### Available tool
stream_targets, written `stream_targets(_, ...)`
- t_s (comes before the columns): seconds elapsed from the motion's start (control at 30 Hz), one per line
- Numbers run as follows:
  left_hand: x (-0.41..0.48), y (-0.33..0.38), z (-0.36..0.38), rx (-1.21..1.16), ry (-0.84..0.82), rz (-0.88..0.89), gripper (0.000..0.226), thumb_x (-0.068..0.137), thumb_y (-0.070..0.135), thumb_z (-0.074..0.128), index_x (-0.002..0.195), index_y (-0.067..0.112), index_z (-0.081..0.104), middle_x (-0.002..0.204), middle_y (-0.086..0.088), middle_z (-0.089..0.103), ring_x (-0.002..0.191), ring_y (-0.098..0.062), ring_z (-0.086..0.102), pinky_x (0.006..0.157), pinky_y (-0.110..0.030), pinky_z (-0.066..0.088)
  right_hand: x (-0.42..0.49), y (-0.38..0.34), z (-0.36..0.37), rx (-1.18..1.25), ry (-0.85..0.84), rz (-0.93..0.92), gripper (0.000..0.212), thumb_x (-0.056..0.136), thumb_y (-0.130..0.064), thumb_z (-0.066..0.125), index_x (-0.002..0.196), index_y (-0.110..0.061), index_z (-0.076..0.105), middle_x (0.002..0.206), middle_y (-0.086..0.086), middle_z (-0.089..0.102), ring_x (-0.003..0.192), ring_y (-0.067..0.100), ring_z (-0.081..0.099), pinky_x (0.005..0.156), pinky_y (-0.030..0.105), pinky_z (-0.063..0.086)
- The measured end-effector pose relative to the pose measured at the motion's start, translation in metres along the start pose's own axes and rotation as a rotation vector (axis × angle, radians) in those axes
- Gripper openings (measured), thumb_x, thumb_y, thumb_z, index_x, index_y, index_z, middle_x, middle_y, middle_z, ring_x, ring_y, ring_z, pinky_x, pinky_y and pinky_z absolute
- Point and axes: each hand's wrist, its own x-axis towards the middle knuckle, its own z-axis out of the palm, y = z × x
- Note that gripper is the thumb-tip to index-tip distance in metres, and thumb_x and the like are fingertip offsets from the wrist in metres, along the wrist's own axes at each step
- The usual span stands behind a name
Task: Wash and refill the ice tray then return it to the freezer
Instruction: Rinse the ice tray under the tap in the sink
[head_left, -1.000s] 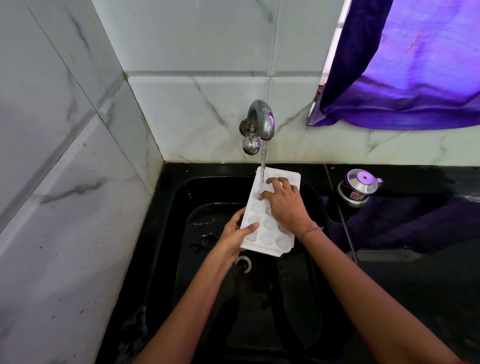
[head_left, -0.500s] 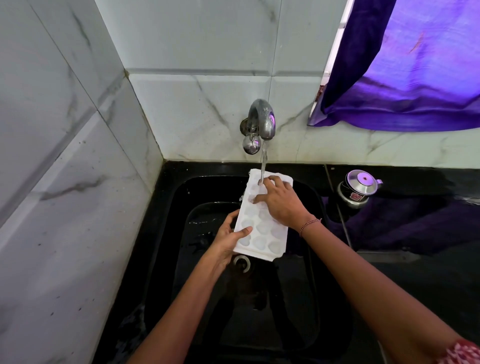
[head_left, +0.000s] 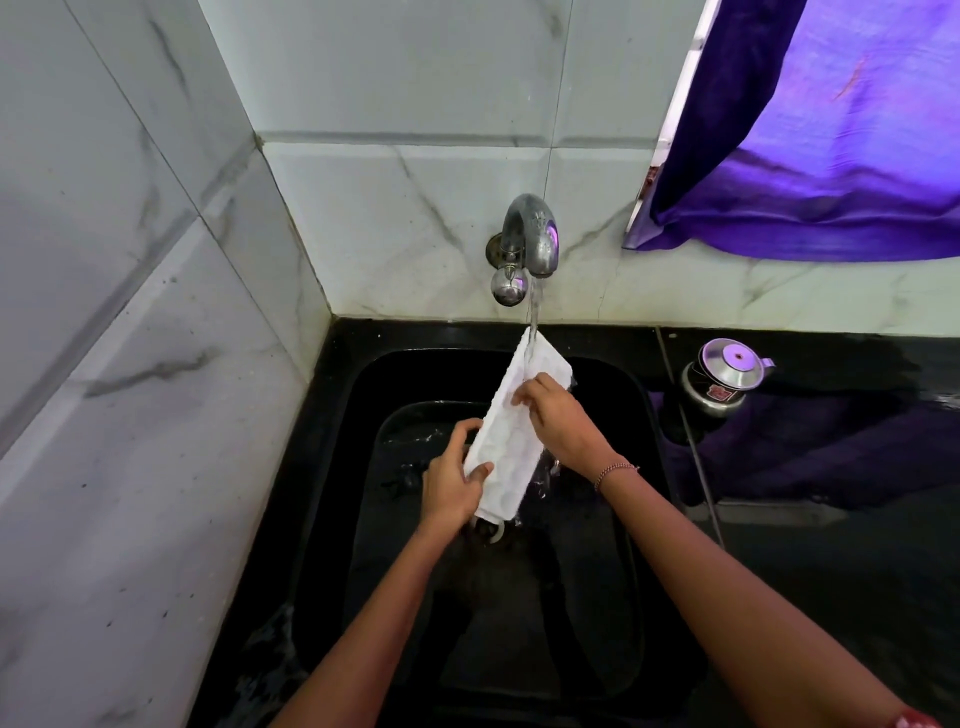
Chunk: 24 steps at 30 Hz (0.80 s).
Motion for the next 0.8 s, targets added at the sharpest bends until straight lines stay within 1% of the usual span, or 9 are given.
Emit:
stream_targets(0.1, -0.001, -0.005, -0.002, 0.246, 0.053, 0.101, 0.047, 0.087, 0.018, 0.062, 0.125, 0.037, 0.041, 0.093, 0.002, 0.066, 0.083, -0.019, 0.063, 0.076, -0.035, 0.049, -0.005, 0.006, 0.003, 0.047, 0.05, 0.086, 0.022, 0.096, -0.003, 0.042, 0.104, -0.007, 0.063, 0.108, 0.006, 0.058, 0.093, 0.02, 0.059, 0.081, 0.023, 0.047)
stream_targets(0.17, -0.003, -0.009, 0.0, 0.387, 0.12, 0.16, 0.043, 0.088, 0.019, 0.061, 0.124, 0.033, 0.043, 0.095, -0.001, 0.066, 0.086, -0.024, 0.064, 0.072, -0.036, 0.048, -0.007, 0.01, 0.007, 0.04, 0.049, 0.128, 0.023, 0.095, -0.003, 0.044, 0.106, -0.007, 0.065, 0.108, 0.006, 0.059, 0.095, 0.019, 0.059, 0.083, 0.019, 0.044)
stream_targets(0.23, -0.006, -0.012, 0.002, 0.428, 0.185, 0.195, 0.037, 0.088, 0.018, 0.062, 0.12, 0.027, 0.047, 0.098, -0.002, 0.067, 0.085, -0.026, 0.066, 0.065, -0.035, 0.048, -0.007, 0.013, 0.009, 0.031, 0.046, 0.168, 0.022, 0.094, -0.004, 0.049, 0.107, -0.006, 0.066, 0.107, 0.006, 0.061, 0.096, 0.019, 0.06, 0.084, 0.016, 0.041)
stream_targets(0.3, -0.01, -0.015, 0.004, 0.403, 0.235, 0.19, 0.032, 0.087, 0.016, 0.062, 0.115, 0.023, 0.048, 0.098, -0.002, 0.068, 0.084, -0.026, 0.066, 0.062, -0.033, 0.046, -0.006, 0.015, 0.009, 0.021, 0.054, 0.196, 0.018, 0.091, -0.004, 0.055, 0.102, -0.005, 0.069, 0.103, 0.008, 0.063, 0.094, 0.021, 0.061, 0.084, 0.021, 0.045)
stream_targets(0.4, -0.012, -0.017, 0.003, 0.285, 0.291, 0.121, 0.027, 0.087, 0.014, 0.061, 0.109, 0.02, 0.047, 0.094, 0.0, 0.067, 0.083, -0.023, 0.065, 0.064, -0.032, 0.043, -0.006, 0.014, 0.009, -0.006, 0.068, 0.222, 0.011, 0.086, -0.007, 0.062, 0.091, -0.009, 0.071, 0.095, 0.005, 0.064, 0.089, 0.02, 0.061, 0.079, 0.026, 0.047)
stream_targets(0.5, -0.008, -0.014, -0.001, 0.073, 0.296, 0.002, 0.026, 0.085, 0.012, 0.064, 0.103, 0.016, 0.046, 0.091, 0.004, 0.063, 0.083, -0.019, 0.061, 0.068, -0.029, 0.041, -0.004, 0.012, 0.01, 0.005, 0.097, 0.234, 0.004, 0.084, -0.013, 0.067, 0.085, -0.01, 0.069, 0.086, 0.002, 0.063, 0.083, 0.018, 0.06, 0.071, 0.026, 0.046)
stream_targets(0.57, -0.006, -0.011, -0.003, -0.115, 0.259, -0.094, 0.027, 0.084, 0.01, 0.065, 0.1, 0.017, 0.045, 0.095, 0.001, 0.063, 0.083, -0.018, 0.062, 0.069, -0.029, 0.046, -0.002, 0.008, 0.009, 0.004, 0.131, 0.242, 0.013, 0.088, -0.021, 0.064, 0.085, -0.009, 0.066, 0.084, 0.001, 0.059, 0.077, 0.017, 0.057, 0.067, 0.025, 0.043)
stream_targets(0.7, -0.01, -0.004, -0.003, -0.431, 0.188, -0.227, 0.028, 0.083, 0.007, 0.066, 0.097, 0.018, 0.044, 0.097, -0.005, 0.065, 0.078, -0.015, 0.063, 0.064, -0.029, 0.053, 0.004, 0.0, 0.004, -0.049, 0.169, 0.191, 0.023, 0.096, -0.019, 0.046, 0.105, -0.007, 0.064, 0.096, 0.007, 0.055, 0.085, 0.024, 0.056, 0.071, 0.031, 0.045)
stream_targets(0.8, -0.017, -0.001, -0.002, -0.589, 0.14, -0.299, 0.028, 0.083, 0.007, 0.067, 0.092, 0.023, 0.045, 0.093, -0.002, 0.065, 0.077, -0.015, 0.065, 0.055, -0.026, 0.053, 0.004, -0.001, 0.001, -0.154, 0.132, 0.164, 0.029, 0.097, -0.015, 0.042, 0.119, -0.014, 0.061, 0.106, 0.006, 0.051, 0.099, 0.022, 0.048, 0.07, 0.028, 0.044)
